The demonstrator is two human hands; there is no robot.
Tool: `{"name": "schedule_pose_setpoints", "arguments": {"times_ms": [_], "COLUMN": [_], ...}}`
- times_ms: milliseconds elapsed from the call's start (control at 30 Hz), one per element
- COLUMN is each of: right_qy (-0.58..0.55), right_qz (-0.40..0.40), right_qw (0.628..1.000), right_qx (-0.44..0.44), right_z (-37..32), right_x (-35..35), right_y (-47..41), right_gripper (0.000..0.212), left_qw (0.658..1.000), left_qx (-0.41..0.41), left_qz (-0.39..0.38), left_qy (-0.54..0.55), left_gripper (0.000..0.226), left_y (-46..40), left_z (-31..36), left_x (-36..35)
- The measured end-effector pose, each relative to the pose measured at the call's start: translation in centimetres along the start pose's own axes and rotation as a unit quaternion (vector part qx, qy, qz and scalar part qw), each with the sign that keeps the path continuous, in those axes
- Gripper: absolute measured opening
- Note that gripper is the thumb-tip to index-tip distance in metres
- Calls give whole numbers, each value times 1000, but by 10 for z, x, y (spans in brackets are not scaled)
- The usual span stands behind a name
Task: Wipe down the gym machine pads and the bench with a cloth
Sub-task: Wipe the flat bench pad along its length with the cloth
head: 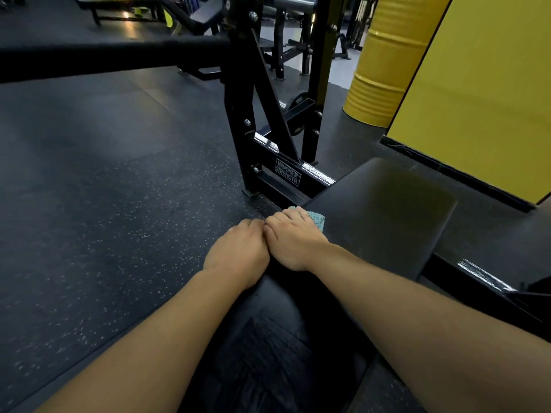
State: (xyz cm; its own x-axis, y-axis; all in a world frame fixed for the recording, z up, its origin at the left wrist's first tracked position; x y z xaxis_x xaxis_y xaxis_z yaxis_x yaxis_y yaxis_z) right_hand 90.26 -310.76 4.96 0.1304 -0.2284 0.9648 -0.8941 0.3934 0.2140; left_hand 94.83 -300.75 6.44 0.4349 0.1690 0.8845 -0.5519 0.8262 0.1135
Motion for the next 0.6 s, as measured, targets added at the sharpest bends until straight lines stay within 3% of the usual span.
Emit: {"name": "schedule_pose_setpoints", "arguments": {"times_ms": [200, 600], "right_qy": [-33, -75], "right_qz": [-4, -11], "right_qw": [999, 996], "right_qx": [15, 41], "right_z": [-11, -31], "right_x": [-2, -11], "right_y": [19, 40], "right_gripper": [46, 58], "left_qw": [998, 997], "left_qx": [-39, -56], "left_qz": [6, 25], "left_qy": [-39, -51], "left_gripper": [50, 53], "left_y": [23, 53], "left_z": [2, -16], "left_x": [-1, -3]}}
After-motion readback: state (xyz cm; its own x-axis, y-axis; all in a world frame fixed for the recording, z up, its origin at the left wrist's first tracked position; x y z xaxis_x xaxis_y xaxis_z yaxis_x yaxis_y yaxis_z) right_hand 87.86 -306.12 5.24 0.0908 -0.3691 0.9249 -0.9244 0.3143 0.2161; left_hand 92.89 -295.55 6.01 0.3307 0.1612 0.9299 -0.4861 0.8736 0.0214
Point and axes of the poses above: each hand's wrist, its own y-axis away from the middle knuckle, its own x-axis out of the back of the hand, z = x × y, the point moved 8 cm from there along -y, towards the middle knuckle, and after that the axes turned 8 degrees about -z, right-handed, at the moved point
